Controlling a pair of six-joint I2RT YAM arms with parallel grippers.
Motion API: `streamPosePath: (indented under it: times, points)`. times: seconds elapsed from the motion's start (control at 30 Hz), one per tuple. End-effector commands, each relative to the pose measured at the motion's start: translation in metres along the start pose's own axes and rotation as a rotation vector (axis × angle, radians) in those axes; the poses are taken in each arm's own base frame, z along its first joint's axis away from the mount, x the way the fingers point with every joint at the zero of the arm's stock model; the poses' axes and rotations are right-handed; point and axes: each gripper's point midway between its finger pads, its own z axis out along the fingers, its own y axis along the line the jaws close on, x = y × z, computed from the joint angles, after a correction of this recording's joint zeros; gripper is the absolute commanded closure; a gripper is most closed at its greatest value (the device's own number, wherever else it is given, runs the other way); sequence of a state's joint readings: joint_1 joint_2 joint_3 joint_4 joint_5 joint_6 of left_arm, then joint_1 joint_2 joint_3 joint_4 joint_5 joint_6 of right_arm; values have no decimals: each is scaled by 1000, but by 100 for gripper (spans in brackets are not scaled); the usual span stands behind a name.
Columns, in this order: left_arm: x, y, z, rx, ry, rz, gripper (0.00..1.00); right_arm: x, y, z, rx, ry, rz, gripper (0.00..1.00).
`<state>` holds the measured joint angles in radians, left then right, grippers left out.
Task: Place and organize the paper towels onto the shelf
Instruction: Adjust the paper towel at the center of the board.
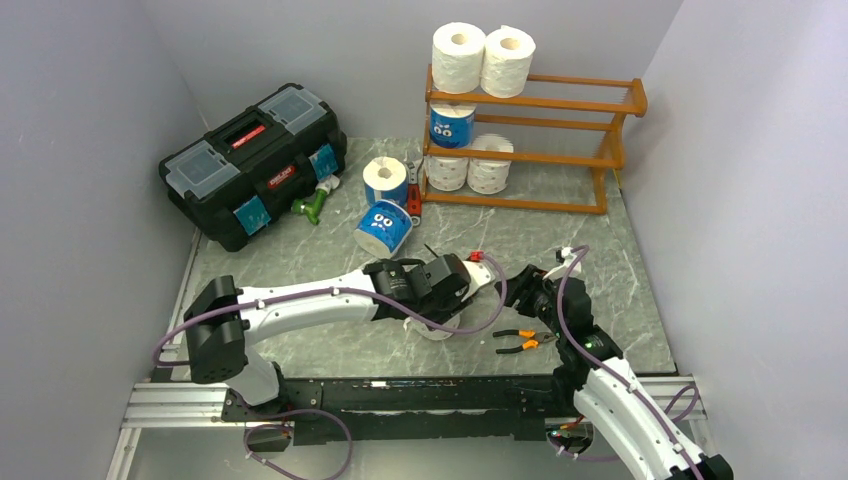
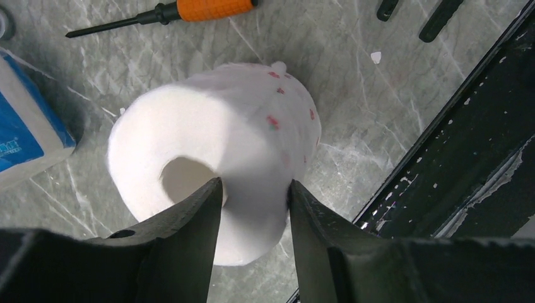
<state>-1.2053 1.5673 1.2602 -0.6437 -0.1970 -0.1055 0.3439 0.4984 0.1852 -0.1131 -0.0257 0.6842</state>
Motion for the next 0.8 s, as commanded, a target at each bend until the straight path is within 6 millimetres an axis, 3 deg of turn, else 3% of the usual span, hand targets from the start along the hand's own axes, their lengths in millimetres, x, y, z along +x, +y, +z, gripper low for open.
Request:
streamPosePath:
  times: [0.0,0.23,0.4,0.43,0.47,0.57,0.77]
  points:
    - [-17,-9,1,22,-64,10,49,-18,12,-1,-22,-53,3,41]
    - [-17,-13,1,22,-61,19,35,-19,12,-2,-17,-54,5,41]
    - [-38,-2,-36,-29,-155,-10,20,-29,20,-5,-24,-61,-9,34]
    - [-42,3,-47,-45,-190,-25,12,-34,13,-5,25,-78,9,30]
    - [-47,10,-56,-67,-230,-47,1,-42,6,-5,87,-108,45,25]
    - [-49,43,-82,-182,-338,-158,1,-55,-10,-5,229,-128,112,17]
    - [-8,115,-109,-249,-491,-594,1,-66,-2,-2,291,-55,73,11]
